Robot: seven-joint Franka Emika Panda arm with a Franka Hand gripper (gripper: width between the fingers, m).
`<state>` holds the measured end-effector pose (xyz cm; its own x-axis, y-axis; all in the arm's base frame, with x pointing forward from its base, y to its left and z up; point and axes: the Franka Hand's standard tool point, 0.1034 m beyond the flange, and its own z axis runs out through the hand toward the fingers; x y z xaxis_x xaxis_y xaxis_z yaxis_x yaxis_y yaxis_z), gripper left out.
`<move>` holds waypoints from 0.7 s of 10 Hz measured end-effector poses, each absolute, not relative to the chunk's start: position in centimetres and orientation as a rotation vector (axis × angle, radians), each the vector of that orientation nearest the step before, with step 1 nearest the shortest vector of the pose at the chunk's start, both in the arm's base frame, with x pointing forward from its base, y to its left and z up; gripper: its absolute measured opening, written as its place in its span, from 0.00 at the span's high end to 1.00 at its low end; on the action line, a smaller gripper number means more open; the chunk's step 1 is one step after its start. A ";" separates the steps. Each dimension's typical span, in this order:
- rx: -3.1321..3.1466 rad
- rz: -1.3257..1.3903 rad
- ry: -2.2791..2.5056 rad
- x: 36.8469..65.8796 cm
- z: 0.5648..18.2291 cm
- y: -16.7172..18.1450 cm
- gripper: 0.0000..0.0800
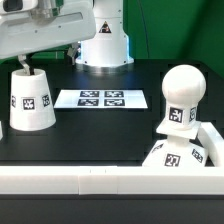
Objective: Assemble lamp
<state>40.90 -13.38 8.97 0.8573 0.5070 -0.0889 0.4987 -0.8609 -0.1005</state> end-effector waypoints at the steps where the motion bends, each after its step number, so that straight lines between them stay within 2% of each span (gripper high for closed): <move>1: -2.954 0.180 -0.813 41.0 8.3 -13.5 0.13; 2: -2.949 0.193 -0.824 41.2 7.7 -13.7 0.13; 4: -2.947 0.196 -0.825 41.3 7.7 -13.7 0.13; 6: -2.947 0.197 -0.825 41.3 7.7 -13.7 0.44; 7: -2.947 0.197 -0.825 41.3 7.6 -13.7 0.44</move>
Offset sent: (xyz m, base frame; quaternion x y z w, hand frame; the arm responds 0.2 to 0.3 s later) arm 0.0055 -0.0008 -0.0006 0.0111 -0.0066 -0.0082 0.9999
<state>41.34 -13.74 7.65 0.8472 0.5211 -0.1033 0.5115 -0.8527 -0.1065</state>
